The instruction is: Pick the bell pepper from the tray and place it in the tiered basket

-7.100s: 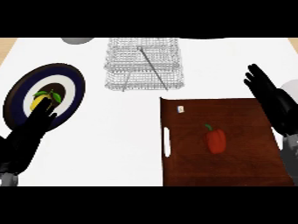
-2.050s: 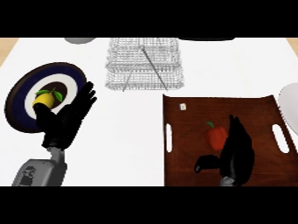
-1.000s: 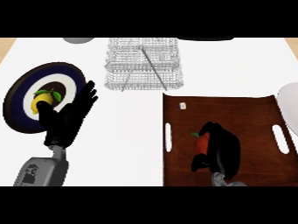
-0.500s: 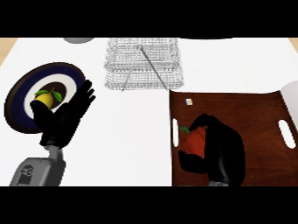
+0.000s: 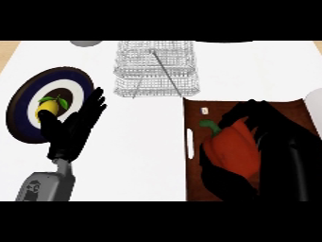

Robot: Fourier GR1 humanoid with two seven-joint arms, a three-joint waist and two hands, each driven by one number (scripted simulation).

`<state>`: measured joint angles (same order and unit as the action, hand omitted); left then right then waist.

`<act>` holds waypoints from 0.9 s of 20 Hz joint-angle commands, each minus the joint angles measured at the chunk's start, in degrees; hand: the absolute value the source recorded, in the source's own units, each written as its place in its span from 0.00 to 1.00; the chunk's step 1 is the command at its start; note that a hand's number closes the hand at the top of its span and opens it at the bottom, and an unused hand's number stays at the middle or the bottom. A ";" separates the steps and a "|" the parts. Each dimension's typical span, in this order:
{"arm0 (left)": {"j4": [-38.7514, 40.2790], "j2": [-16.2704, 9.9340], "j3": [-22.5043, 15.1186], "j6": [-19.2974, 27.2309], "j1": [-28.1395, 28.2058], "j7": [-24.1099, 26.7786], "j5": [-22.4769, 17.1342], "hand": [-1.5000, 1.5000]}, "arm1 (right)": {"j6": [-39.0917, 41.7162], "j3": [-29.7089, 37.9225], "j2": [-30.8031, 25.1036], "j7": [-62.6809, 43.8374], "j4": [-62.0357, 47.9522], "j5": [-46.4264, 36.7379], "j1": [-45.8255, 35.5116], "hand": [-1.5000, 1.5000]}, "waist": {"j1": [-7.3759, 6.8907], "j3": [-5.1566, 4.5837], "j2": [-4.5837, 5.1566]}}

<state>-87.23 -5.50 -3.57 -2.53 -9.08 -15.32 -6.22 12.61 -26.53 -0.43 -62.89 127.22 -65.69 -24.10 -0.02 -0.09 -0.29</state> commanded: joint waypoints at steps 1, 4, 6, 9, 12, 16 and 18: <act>-2.86 -0.89 -0.51 -0.61 2.87 -0.56 0.58 0.50 | 11.78 5.06 0.41 -9.85 3.29 3.07 -10.55 1.00 | -0.27 0.03 0.05; 1.77 -0.29 0.77 -0.77 -1.46 0.11 -0.01 0.50 | 10.34 6.99 0.41 -8.41 -5.13 2.77 -18.14 1.00 | -0.10 0.00 0.21; 0.43 -0.85 1.61 -1.63 0.80 1.08 -1.25 0.50 | 15.79 12.89 0.41 -7.77 -6.93 5.96 -25.02 1.00 | -0.45 -0.05 0.02; 0.96 -0.16 1.41 -0.63 -3.37 -2.33 -1.16 0.50 | 14.19 13.69 0.41 -9.71 -14.40 7.64 -31.00 1.00 | -0.47 -0.04 0.05; 1.03 -1.03 0.84 -2.18 -0.99 0.05 -0.51 0.50 | 11.43 17.95 0.41 -4.76 -26.13 7.35 -36.01 1.00 | -1.23 -0.03 0.30; 4.72 -0.80 1.58 -1.44 -4.95 -0.14 0.25 0.50 | 4.69 22.56 0.42 -3.77 -37.09 7.94 -43.24 1.00 | -1.27 -0.01 0.54; 0.39 -0.76 1.26 -2.06 -1.44 -0.76 -1.04 0.50 | 4.40 26.49 0.42 -3.87 -41.87 8.93 -47.71 1.00 | -2.01 0.00 0.38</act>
<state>-84.88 -5.73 -2.47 -3.83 -11.50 -15.24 -6.51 19.50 -3.84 -0.31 -59.95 94.46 -58.03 -63.94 -1.28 -0.11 0.12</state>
